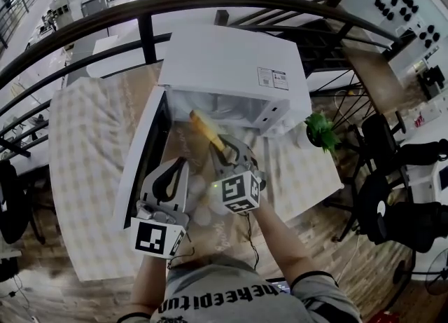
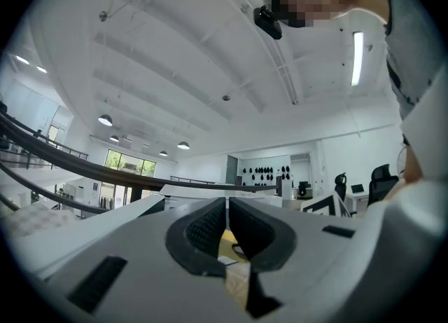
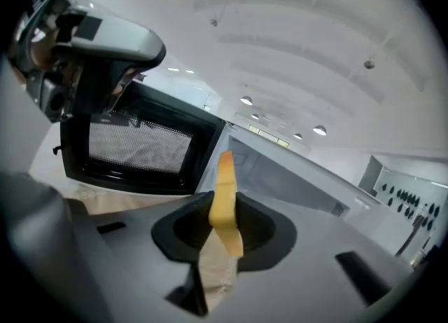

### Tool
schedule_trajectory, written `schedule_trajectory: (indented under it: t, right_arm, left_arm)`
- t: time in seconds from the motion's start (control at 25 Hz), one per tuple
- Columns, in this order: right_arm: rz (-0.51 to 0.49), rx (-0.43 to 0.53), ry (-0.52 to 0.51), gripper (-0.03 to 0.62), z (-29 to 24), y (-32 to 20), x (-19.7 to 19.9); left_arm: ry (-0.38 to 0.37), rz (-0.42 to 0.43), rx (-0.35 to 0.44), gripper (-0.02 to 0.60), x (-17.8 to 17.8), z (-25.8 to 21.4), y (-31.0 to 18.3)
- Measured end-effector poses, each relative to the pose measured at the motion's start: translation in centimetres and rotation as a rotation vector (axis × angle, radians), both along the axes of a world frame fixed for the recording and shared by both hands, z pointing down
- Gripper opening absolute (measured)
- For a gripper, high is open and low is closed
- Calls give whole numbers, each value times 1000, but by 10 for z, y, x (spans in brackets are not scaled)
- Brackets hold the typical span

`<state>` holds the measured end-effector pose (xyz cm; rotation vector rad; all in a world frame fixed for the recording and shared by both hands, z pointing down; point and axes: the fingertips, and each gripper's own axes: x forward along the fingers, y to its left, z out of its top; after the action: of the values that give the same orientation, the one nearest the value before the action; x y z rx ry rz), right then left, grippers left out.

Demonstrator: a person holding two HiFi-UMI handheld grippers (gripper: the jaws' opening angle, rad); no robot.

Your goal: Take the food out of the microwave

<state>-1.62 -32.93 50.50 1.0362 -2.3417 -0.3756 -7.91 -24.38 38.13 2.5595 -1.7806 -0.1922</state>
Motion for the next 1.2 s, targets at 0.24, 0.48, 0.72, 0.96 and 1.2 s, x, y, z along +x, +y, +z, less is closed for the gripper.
schedule_trajectory:
  t: [0.24, 0.48, 0.72, 0.96, 1.2]
  right_arm:
    - [12, -35, -94, 89, -19, 18, 6]
    - [22, -49, -152, 89, -32, 37, 12]
    - [37, -66, -237, 87, -46, 53, 20]
    - [60, -78, -299, 89, -59, 69, 32]
    - [74, -70, -353, 89, -74, 85, 42]
  left_arm:
    - [-9, -4, 17, 15, 3, -10, 13]
    - [-17, -13, 40, 15, 3, -22, 25]
    - [-25, -12, 56, 15, 6, -31, 34]
    - [-31, -4, 72, 15, 12, -39, 45]
    - [-38, 0, 86, 15, 17, -46, 57]
